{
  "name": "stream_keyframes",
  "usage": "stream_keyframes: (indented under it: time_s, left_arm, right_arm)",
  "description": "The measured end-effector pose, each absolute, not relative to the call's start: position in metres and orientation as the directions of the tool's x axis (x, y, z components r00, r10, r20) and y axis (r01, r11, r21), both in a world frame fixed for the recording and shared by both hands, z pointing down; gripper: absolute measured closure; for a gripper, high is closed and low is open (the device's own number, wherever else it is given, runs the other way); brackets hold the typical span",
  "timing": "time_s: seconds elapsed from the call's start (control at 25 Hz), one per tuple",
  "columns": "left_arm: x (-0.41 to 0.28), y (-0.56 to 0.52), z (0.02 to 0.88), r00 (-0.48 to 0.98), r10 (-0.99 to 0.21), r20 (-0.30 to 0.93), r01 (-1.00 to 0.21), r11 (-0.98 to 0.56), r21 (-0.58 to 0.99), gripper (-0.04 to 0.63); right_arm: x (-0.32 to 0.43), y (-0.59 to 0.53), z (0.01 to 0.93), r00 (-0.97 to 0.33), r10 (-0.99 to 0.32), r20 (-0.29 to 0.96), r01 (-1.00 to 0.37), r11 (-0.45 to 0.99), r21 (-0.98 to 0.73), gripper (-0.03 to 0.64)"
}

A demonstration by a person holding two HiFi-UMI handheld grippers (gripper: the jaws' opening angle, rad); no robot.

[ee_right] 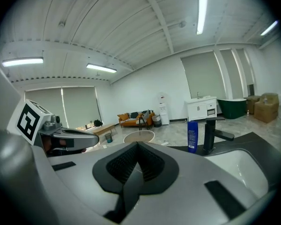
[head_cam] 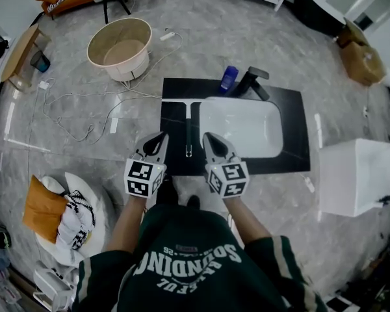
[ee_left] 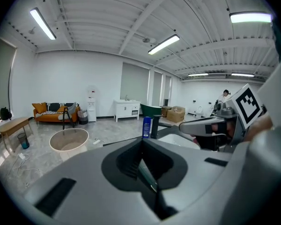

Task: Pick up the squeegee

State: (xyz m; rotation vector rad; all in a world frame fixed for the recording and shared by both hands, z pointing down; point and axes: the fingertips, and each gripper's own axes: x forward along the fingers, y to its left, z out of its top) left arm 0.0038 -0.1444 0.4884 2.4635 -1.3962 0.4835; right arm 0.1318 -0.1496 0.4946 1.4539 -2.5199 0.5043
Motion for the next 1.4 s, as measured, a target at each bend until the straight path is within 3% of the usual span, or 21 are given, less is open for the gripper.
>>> stream_keyframes:
  time_s: [0.48,1.28,1.4]
  left_arm:
    - [-0.007,-0.224,0.496,0.54,-0.732,0.414,-0.824,-0.559,0.087,0.594]
    - [-0.021,-0.233,0.548,0.568,-0.661,0.49,-0.806,-0.568,0.169,0.594]
    - [-0.027,-0.234,0.552,0.566,-0.658,0.497,-0.808,-0.563,0.174,0.594]
  right_arm:
    - [0.112,-0.217,0.502,-0.454,-0.817,0.356,-0.891,0.415,-0.183,0.617]
    - [0.096,-0.208,0.574,-0.406,-0.765,0.5,-0.912,0.372,-0.171,0.613]
    - [0.095,-0.207,0.577,-0.387,-0.774,0.501,-0.921,0.352,-0.167,0.555]
